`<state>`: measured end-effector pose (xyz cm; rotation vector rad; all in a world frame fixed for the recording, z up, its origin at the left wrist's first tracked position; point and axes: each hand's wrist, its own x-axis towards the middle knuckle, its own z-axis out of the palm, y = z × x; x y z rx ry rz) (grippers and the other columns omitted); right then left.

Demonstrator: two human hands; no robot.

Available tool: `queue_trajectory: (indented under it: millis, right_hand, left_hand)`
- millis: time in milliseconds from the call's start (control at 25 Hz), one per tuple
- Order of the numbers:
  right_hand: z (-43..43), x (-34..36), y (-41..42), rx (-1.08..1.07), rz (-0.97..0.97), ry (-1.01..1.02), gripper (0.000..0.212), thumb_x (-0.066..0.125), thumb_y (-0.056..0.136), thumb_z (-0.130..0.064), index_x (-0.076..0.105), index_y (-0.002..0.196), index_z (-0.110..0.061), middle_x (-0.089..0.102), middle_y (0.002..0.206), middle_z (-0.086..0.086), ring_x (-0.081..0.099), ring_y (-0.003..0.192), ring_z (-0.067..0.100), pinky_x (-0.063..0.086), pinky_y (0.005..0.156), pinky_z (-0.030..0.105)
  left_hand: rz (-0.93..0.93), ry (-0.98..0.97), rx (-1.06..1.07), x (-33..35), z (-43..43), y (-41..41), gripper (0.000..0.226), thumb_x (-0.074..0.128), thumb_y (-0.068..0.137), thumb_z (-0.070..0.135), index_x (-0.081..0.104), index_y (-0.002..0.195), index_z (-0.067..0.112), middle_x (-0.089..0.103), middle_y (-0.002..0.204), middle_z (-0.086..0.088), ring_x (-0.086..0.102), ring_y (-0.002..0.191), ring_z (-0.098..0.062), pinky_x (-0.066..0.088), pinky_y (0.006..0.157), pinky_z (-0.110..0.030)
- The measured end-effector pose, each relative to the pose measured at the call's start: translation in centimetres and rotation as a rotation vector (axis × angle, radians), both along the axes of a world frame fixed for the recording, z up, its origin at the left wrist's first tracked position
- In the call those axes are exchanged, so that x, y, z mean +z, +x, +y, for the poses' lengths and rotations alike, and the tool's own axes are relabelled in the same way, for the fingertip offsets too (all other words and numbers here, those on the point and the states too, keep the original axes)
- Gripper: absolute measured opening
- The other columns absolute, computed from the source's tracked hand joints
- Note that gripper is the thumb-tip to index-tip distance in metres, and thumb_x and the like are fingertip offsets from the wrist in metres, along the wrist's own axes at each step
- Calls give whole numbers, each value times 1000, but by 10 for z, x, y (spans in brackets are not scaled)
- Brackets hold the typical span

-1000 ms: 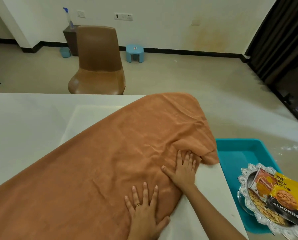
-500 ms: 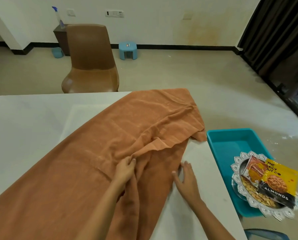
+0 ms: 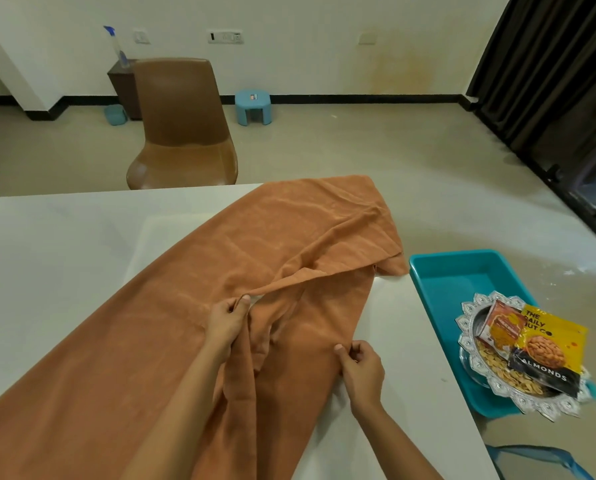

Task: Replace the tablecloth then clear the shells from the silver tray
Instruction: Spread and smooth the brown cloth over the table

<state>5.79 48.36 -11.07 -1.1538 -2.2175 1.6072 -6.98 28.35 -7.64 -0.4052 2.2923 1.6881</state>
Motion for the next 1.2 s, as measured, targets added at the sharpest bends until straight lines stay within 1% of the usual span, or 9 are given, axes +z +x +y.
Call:
queue_trajectory:
  millis: [160,400,560,760,880,960,1040,1080,1200]
  right_hand:
    - [1,19,11,-47,102,25,14,64,88,-20,56,79,-15,62,73,2,58,69,17,46,64,24]
    - [21,8,12,-221,-64,-141,4,51,94,-13,53,95,-9,61,97,11,57,84,25,48,77,34]
    - [39,4,13,-258,-111,-133,20,48,95,-11,53,114,-5,58,109,14,53,91,27,47,84,37]
    - [29,17,4,-87,-113,-143,38,66,88,-31,45,111,-10,54,110,12,54,97,30,47,89,42]
    - [29,25,-8,-57,-231,355,62,75,79,-17,39,128,-6,46,131,21,47,114,40,43,93,49]
    - [18,34,-16,20,-132,614,56,72,80,-29,46,127,-11,50,128,16,48,113,33,43,92,47]
    - [-5,48,-27,285,-13,345,53,60,75,-66,60,106,-23,64,103,1,60,94,16,52,83,37]
    - [-21,58,-32,380,10,27,65,57,66,-79,64,98,-22,67,95,-1,64,87,12,54,80,33]
    - [-58,70,-48,441,-8,-627,54,67,75,-61,65,100,-14,72,96,5,70,87,17,57,80,34]
  left_hand:
    - [154,-191,61,29,-9,-5,41,53,95,31,49,61,8,41,54,-1,38,51,-14,29,50,-29]
    - [179,-210,212,46,-64,-24,36,47,96,35,56,70,12,55,69,-4,52,68,-22,40,61,-31]
    - [94,-250,376,53,-97,-23,40,45,97,39,61,85,4,55,72,-6,53,79,-27,42,63,-30]
    - [-158,38,379,47,-96,-12,46,45,96,43,55,126,10,57,114,-6,56,99,-25,47,83,-35]
    - [-253,278,256,47,-79,0,38,44,99,36,54,124,9,60,98,-4,57,83,-17,48,69,-30]
    - [-284,427,122,45,-64,9,38,43,100,27,52,127,3,61,94,-4,59,81,-17,51,73,-32]
    - [-305,460,77,49,-47,20,31,44,100,27,61,111,3,66,90,-8,64,78,-17,55,69,-31]
    - [-303,458,55,52,-38,25,28,45,100,27,63,99,6,68,83,-8,66,71,-15,56,63,-27]
    - [-303,542,-89,60,-11,41,30,44,100,25,65,91,6,67,73,-7,64,61,-12,55,58,-23]
